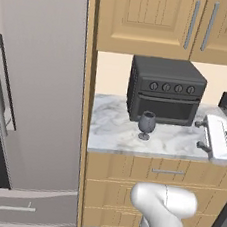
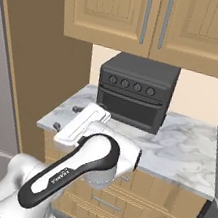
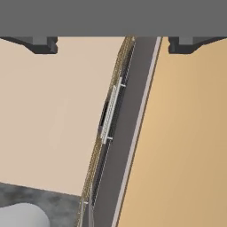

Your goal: Retrieve the wine glasses from the counter and place one next to each plate.

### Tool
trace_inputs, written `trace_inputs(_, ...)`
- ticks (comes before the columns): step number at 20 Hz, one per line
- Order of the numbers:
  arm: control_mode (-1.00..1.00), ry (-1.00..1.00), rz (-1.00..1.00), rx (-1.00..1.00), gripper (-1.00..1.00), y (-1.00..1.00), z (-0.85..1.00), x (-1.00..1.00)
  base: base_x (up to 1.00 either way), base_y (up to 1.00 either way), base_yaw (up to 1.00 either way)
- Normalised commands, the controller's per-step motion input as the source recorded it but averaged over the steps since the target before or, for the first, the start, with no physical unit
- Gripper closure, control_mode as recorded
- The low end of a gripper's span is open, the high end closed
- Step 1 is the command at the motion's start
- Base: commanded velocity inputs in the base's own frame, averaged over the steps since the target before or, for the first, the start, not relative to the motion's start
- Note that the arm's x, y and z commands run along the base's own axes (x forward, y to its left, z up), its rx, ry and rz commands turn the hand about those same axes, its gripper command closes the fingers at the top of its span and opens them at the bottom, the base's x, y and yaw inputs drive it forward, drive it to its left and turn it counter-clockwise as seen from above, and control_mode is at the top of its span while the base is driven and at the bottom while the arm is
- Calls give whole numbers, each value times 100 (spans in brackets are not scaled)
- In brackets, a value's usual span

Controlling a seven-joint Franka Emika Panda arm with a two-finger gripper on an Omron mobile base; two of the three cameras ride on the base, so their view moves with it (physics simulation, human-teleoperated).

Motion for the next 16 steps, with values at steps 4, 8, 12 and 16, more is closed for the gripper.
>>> trace_inputs(4, -100, 24, -7, 0, -100, 0, -21, 59, 0, 0, 0)
trace_inputs(8, -100, 13, -2, 0, -100, -11, -19, 47, 0, 0, 0)
trace_inputs(12, -100, 12, 0, 0, -100, -18, -23, 38, 0, 0, 0)
trace_inputs(16, -100, 10, 0, 0, -100, -36, -20, 15, 0, 0, 0)
